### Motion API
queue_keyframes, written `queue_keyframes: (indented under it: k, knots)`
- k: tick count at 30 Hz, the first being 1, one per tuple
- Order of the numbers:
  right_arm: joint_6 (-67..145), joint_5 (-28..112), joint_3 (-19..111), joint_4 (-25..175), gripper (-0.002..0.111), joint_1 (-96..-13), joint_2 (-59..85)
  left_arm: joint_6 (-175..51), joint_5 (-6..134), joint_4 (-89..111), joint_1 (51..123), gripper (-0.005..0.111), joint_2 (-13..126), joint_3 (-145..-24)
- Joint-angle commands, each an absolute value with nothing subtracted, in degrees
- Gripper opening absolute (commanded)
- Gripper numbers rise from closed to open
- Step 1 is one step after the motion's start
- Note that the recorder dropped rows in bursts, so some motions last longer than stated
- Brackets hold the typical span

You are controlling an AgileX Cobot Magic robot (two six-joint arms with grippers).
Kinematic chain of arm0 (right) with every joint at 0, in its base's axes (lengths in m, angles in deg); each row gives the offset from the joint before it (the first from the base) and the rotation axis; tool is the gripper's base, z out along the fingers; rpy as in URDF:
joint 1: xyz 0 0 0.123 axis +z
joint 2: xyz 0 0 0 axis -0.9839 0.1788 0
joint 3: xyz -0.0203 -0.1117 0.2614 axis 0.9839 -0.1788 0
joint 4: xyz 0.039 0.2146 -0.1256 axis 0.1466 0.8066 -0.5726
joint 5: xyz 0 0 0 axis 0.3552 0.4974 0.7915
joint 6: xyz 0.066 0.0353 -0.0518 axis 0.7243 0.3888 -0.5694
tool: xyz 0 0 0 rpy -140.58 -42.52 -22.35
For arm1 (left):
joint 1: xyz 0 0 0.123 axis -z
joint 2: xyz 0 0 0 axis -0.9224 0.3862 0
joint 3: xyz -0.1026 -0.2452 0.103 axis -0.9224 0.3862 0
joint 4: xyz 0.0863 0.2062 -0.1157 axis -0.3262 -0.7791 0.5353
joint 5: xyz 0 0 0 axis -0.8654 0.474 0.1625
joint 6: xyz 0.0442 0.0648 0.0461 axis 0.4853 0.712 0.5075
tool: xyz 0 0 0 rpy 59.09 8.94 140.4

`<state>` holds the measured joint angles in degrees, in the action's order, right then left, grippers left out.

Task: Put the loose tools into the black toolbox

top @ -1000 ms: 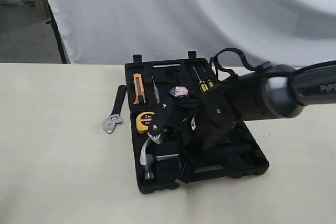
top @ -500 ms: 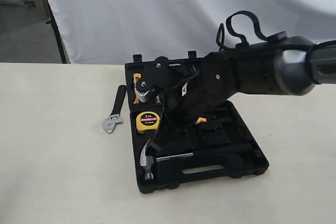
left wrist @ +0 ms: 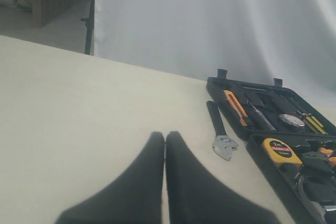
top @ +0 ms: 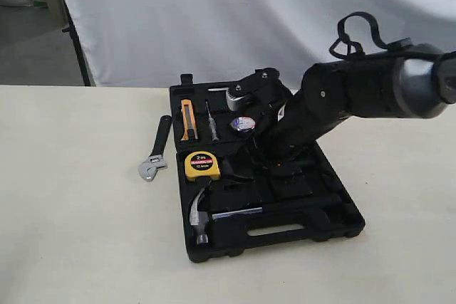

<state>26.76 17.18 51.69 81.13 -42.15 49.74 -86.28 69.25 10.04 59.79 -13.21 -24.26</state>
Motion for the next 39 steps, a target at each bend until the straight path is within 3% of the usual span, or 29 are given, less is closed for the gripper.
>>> queue_keyframes:
  k: [1,8,15,22,29,39]
  knots:
    - [29.0,16.6,51.8,85.8,0.000,-40.3,49.7,-86.6,68.8,9.8,58.3,0.001,-13.4,-24.4]
    - [29.8,19.5,57.1,85.3,0.006,-34.1,54.0,-86.6,68.8,9.8,58.3,0.001,-13.4,-24.4]
    - [34.6,18.8,73.0,85.3,0.054,-30.1,66.0,-86.6,68.8,9.8,58.3,0.001,-13.4,-24.4]
    - [34.4,18.4,86.8,85.3,0.078,-29.4,76.9,-86.6,68.8,9.8,58.3,0.001,-13.4,-24.4]
    - [34.5,16.6,95.1,84.7,0.082,-30.7,82.9,-86.6,68.8,9.8,58.3,0.001,-13.4,-24.4]
    - [34.5,15.4,95.7,86.1,0.082,-31.0,86.3,-86.6,68.8,9.8,58.3,0.001,-13.4,-24.4]
